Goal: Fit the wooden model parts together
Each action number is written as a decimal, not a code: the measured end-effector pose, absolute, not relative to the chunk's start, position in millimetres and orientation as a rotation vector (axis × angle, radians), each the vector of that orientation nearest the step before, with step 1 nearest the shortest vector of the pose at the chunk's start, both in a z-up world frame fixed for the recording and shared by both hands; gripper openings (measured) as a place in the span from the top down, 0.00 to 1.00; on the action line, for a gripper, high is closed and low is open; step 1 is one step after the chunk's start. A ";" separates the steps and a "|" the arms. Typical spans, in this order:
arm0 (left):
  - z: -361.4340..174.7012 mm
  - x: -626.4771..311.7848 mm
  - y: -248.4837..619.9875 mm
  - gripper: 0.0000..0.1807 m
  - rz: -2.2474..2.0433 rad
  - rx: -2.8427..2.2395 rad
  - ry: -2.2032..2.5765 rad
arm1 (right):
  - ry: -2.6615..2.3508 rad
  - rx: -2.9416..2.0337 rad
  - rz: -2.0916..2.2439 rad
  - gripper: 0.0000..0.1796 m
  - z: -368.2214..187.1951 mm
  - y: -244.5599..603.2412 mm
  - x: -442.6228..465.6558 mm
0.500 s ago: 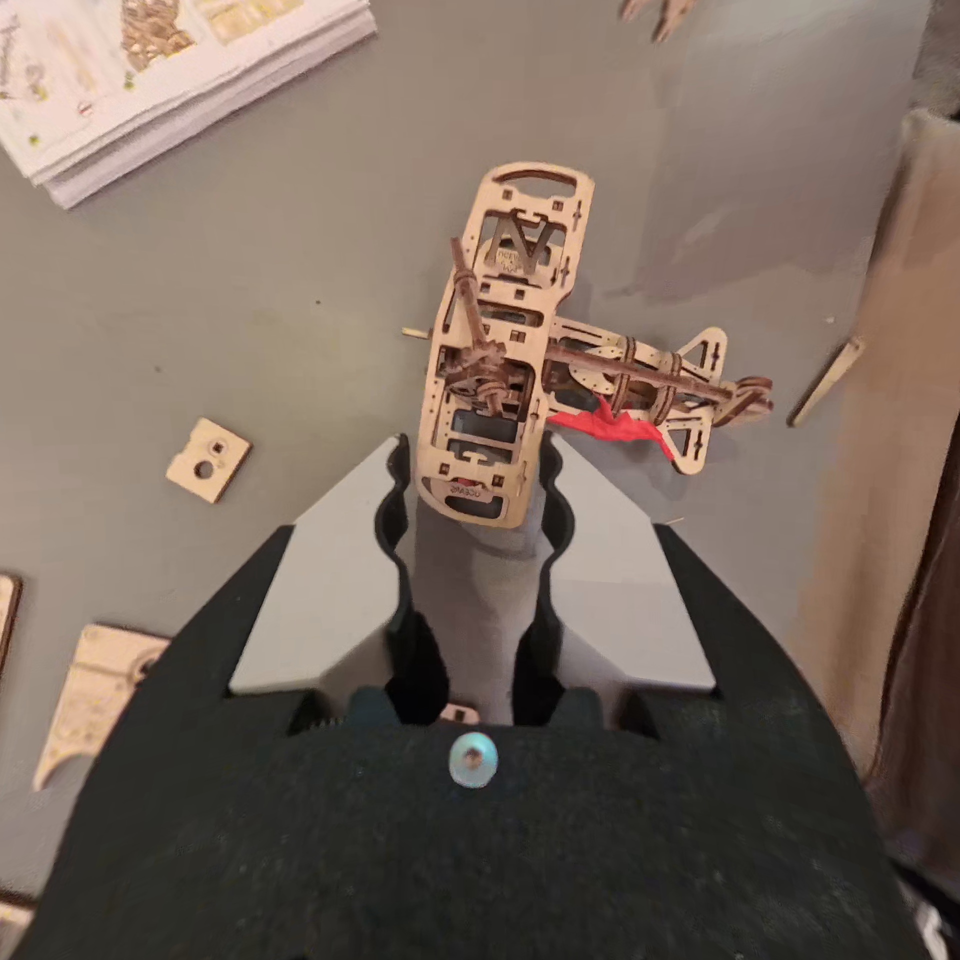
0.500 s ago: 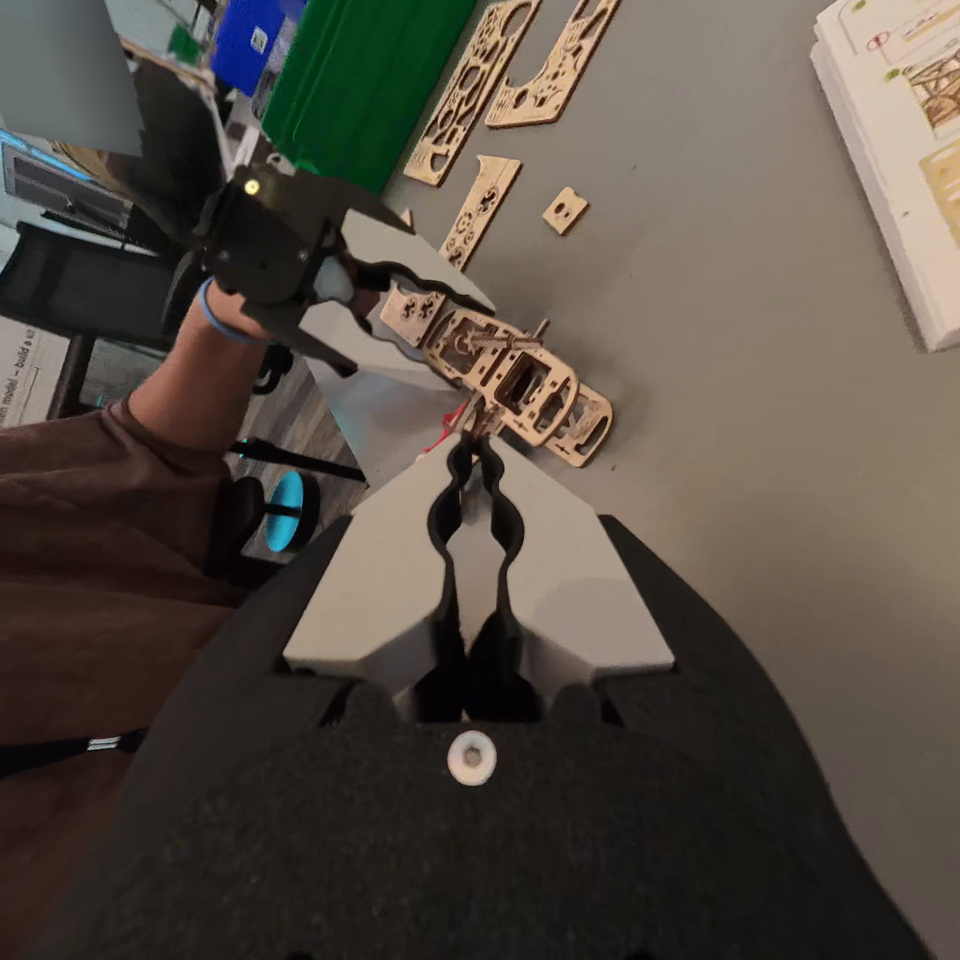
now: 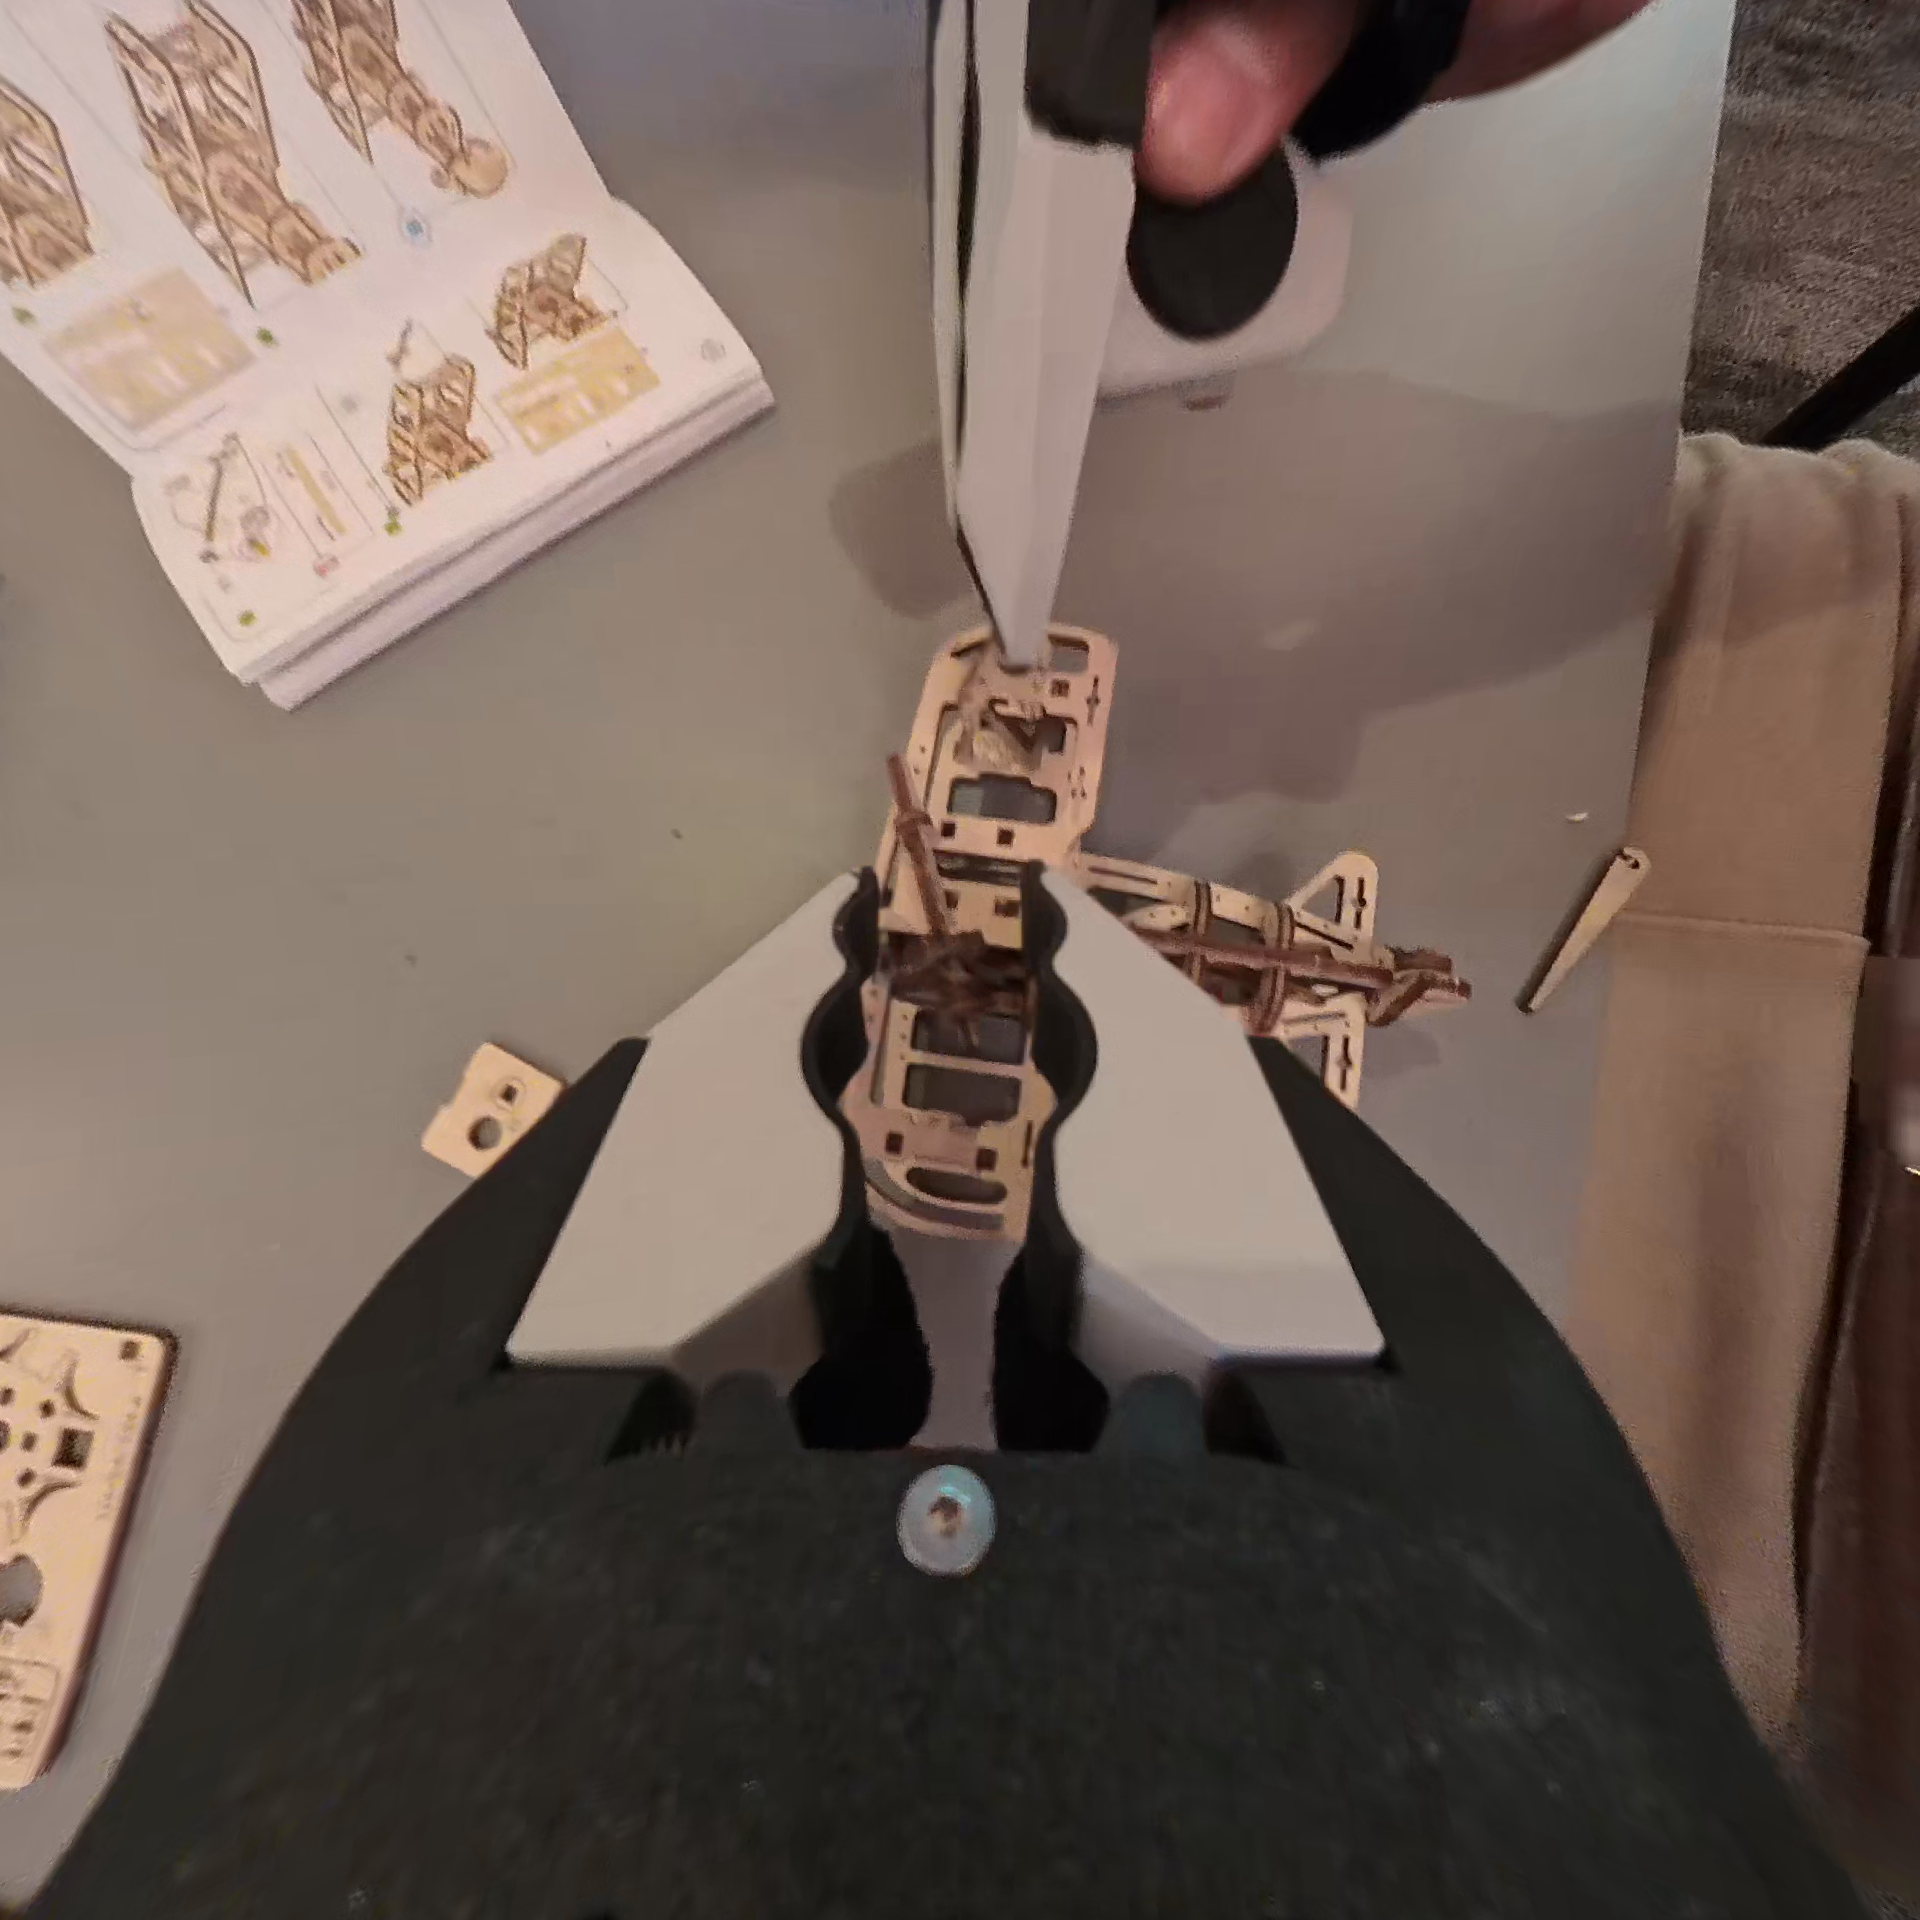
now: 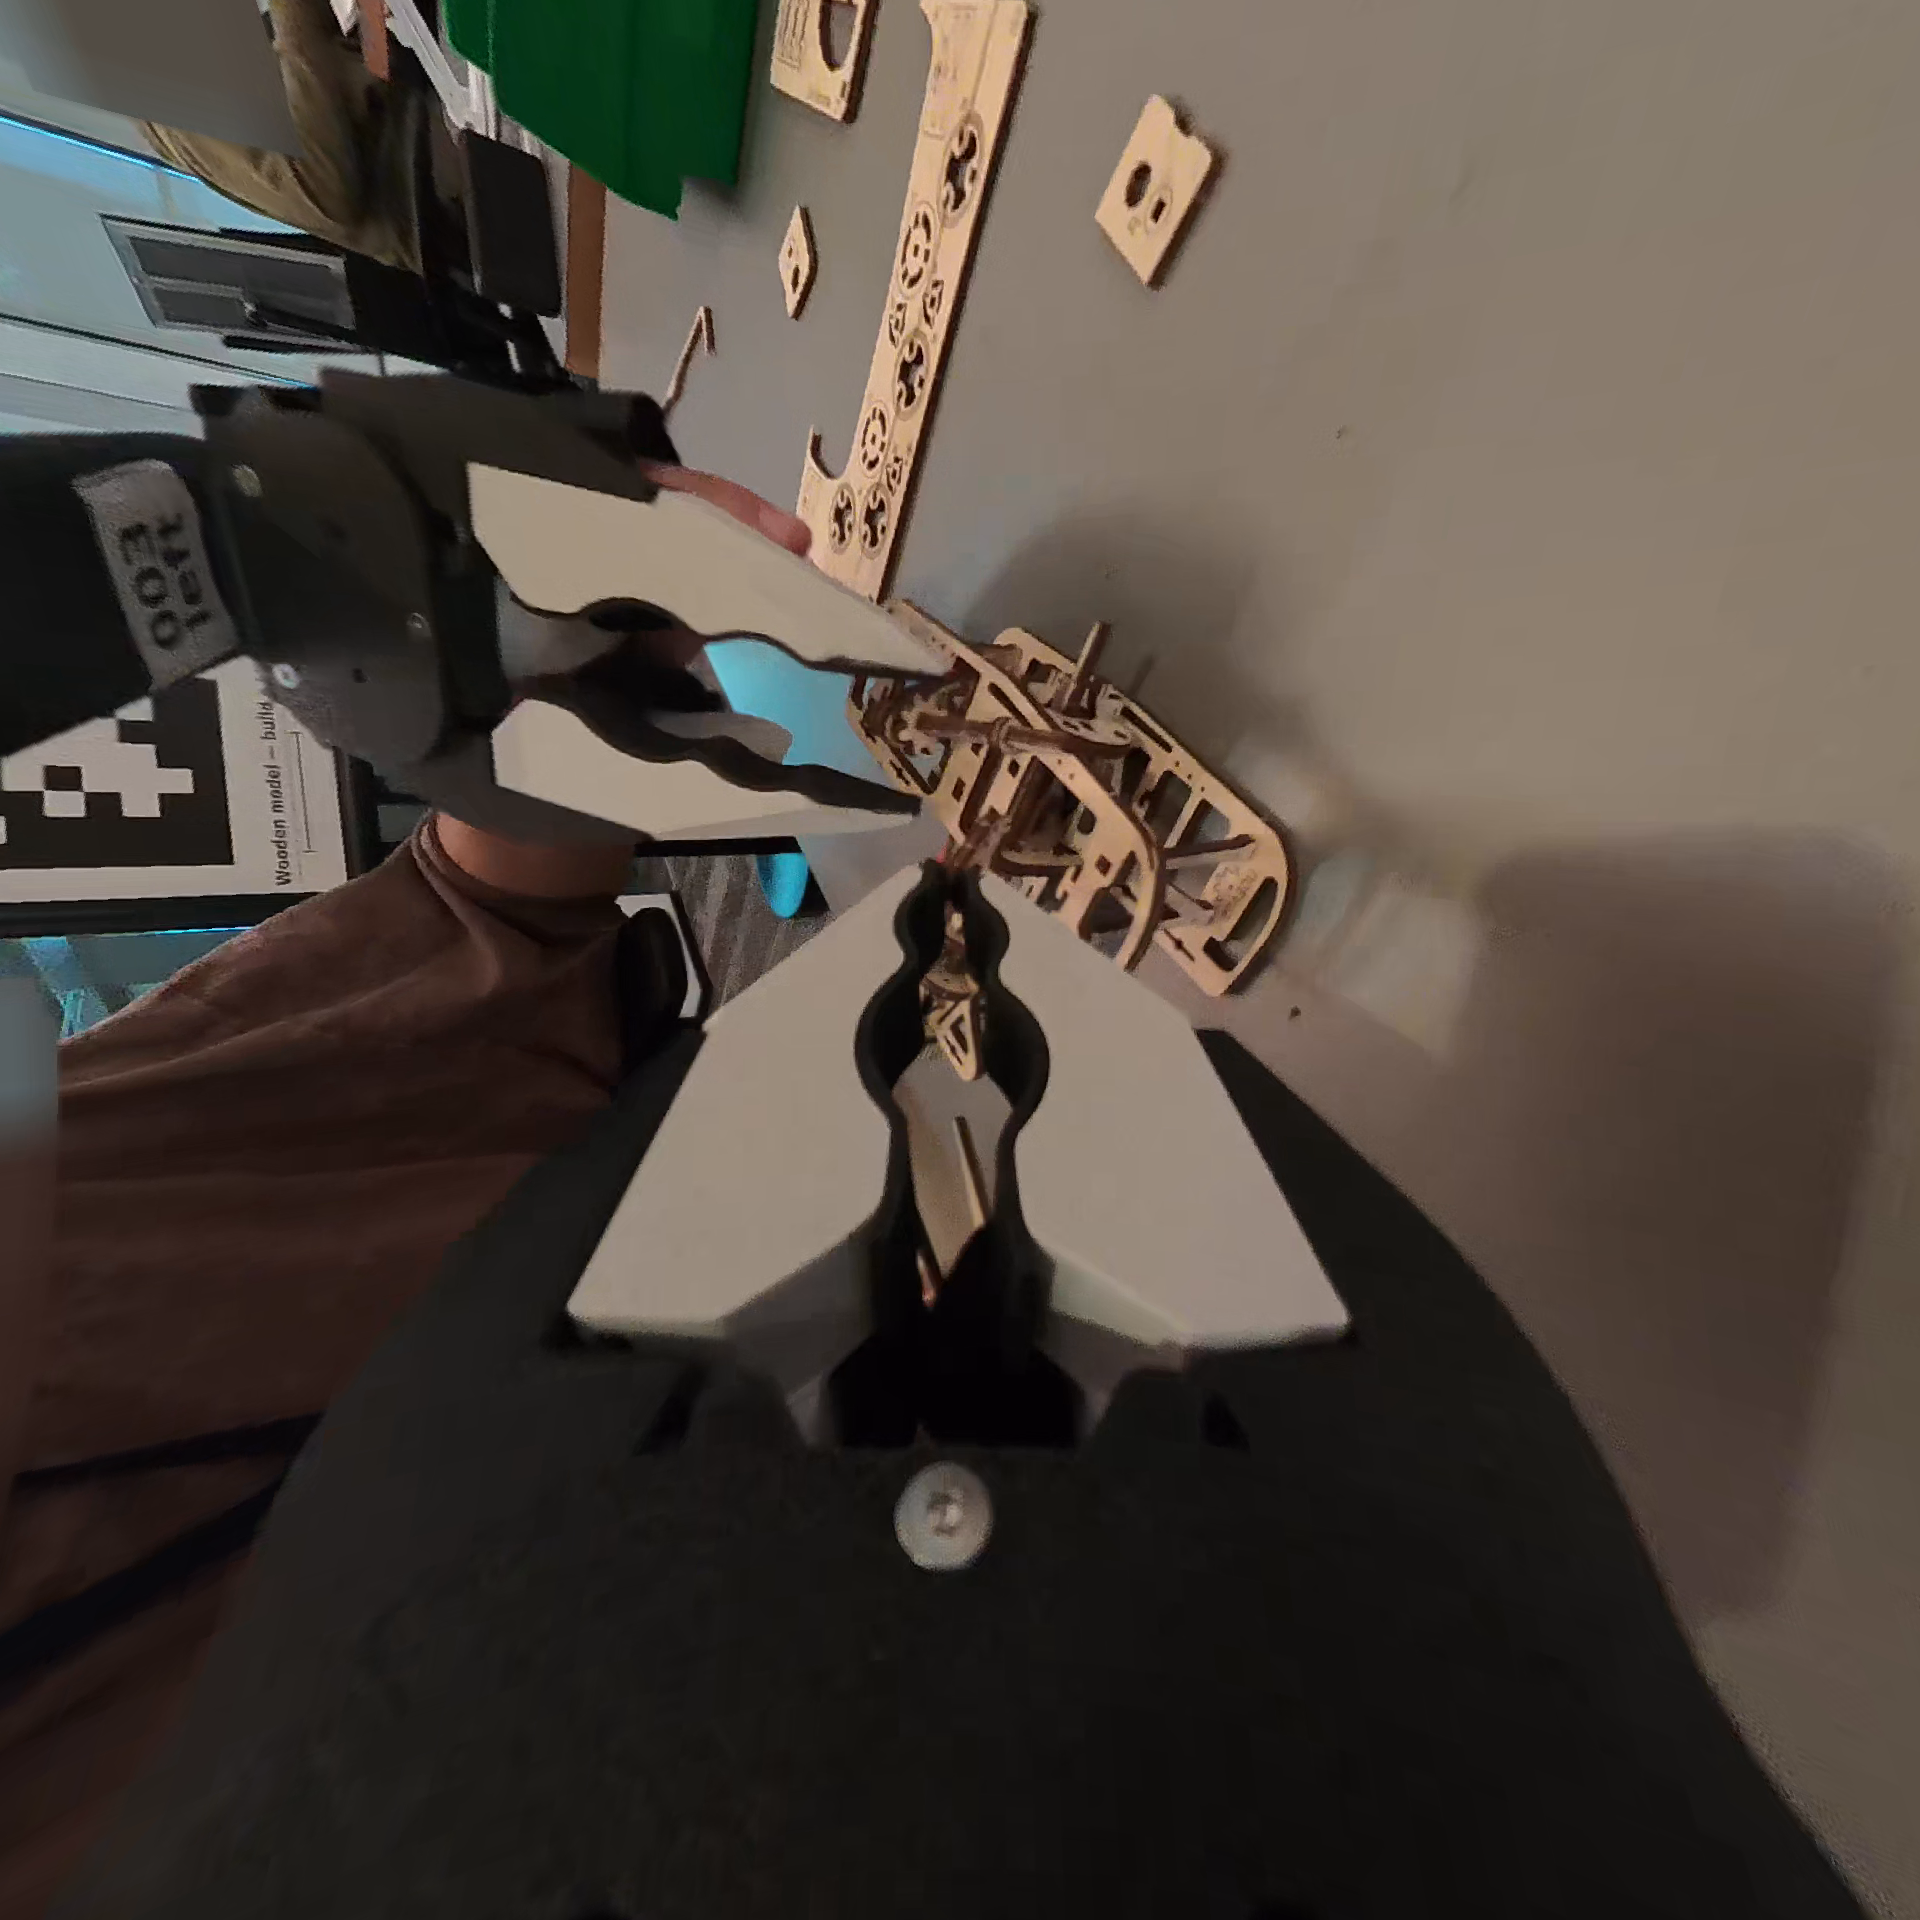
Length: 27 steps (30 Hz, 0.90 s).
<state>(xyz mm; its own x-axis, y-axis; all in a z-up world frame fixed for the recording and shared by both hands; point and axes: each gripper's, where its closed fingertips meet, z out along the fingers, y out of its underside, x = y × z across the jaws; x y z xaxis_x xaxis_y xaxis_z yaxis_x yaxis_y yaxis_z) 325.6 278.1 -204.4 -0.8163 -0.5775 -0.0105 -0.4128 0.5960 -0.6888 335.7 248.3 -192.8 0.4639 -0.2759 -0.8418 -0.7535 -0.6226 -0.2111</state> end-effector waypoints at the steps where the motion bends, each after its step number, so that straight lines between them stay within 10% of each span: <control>1: -203.7 329.1 276.6 0.86 -1.026 -0.811 2.594 | 0.857 -2.146 1.079 0.99 -193.9 247.0 335.7; 6: -215.3 329.6 273.3 0.99 -0.902 -0.746 2.711 | 0.888 -2.139 1.040 0.99 -192.5 242.2 339.5; 27: -197.6 319.2 280.0 1.00 -1.273 -0.775 2.543 | 0.952 -2.035 1.124 0.99 -199.1 267.8 323.6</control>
<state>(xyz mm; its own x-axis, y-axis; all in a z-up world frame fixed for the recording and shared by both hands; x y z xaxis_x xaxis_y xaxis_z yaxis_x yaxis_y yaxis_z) 319.2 280.0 -197.6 -0.8444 -0.5325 0.0586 -0.3661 0.4937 -0.7888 323.6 267.8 -199.1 0.3783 -0.2914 -0.8786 -0.8186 -0.5485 -0.1705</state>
